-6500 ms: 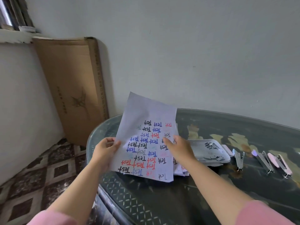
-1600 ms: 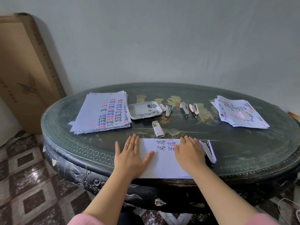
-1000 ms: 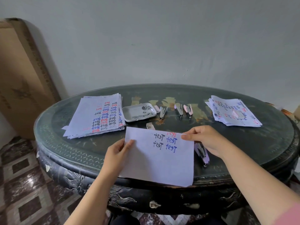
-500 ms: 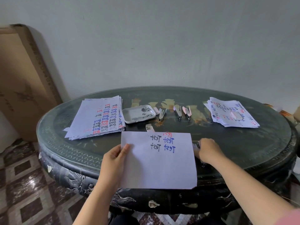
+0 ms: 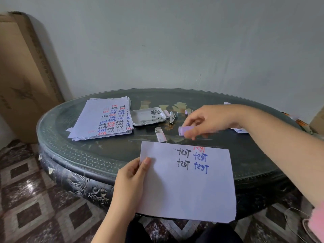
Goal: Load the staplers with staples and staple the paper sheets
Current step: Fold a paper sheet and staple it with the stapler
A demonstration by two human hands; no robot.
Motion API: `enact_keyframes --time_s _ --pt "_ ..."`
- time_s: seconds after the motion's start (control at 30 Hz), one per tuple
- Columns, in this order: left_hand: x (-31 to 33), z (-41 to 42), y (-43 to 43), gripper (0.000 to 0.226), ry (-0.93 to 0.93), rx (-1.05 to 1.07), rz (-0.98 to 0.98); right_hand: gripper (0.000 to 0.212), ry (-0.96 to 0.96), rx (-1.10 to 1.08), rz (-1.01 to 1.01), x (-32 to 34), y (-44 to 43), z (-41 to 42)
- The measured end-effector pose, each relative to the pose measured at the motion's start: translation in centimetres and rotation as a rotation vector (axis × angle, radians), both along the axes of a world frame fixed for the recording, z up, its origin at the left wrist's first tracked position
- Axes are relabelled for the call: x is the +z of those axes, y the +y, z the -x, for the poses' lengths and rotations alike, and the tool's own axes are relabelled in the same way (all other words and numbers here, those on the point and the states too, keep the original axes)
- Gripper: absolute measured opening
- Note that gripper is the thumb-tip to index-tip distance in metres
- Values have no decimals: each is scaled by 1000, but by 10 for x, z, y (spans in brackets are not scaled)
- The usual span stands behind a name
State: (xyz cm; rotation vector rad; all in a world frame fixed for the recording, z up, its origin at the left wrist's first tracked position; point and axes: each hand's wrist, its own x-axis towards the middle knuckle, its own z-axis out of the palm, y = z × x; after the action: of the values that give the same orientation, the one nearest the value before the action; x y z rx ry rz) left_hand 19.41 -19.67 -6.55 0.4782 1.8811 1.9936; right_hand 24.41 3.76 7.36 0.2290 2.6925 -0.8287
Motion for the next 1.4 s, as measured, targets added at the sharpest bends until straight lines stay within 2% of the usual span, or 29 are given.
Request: enact_keyframes --time_s 0.17,0.33,0.47,0.6,0.77,0.97,1.2,1.3,1.4 --pt "-3 -13 -3 23 -1 -25 -6 32 -141 228 -127 3 -28 11" --pt "-4 -23 -3 21 -18 -35 -24 37 -193 284 -213 -1 -46 20" --pt "-4 -26 -2 22 26 -31 -5 38 -142 299 -269 -6 -61 28" --pt "-3 -30 -4 36 50 -8 3 39 -60 320 -327 -8 -74 36" --pt "-1 -32 -7 29 32 11 -24 39 -9 388 -416 -6 -86 43" --pt "-3 -31 -8 43 94 25 7 43 -27 484 -507 -11 -93 46" --pt "-13 -25 -10 40 162 63 60 40 70 500 -691 -23 -97 48" --pt "-13 -23 -12 35 149 66 45 36 80 510 -589 -20 -95 45" --pt "-14 -16 -17 36 139 70 17 23 -66 486 -500 -5 -83 42"
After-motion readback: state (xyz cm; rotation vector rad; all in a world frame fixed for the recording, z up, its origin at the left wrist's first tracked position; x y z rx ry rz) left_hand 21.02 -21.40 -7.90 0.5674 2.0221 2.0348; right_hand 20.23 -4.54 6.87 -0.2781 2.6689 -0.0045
